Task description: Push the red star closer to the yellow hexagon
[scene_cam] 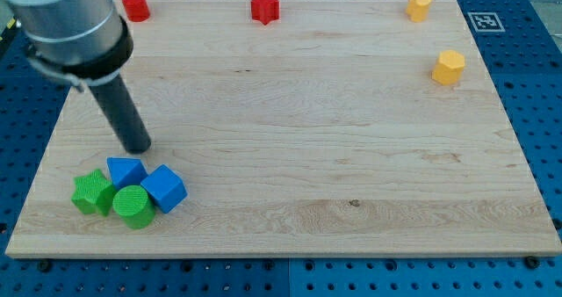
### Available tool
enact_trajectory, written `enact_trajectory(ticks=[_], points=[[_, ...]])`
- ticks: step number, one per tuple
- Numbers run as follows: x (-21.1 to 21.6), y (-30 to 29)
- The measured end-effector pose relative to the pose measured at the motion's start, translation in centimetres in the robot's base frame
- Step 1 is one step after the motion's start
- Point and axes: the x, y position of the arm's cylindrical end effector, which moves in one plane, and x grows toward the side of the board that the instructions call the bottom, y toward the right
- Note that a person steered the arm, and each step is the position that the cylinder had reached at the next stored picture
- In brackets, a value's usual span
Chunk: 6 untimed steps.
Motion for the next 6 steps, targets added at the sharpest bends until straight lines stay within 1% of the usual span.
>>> enact_trajectory(ticks=[4,5,6], points=[[-20.7,6.6],[-24.2,6.7],[-26.5,6.5]])
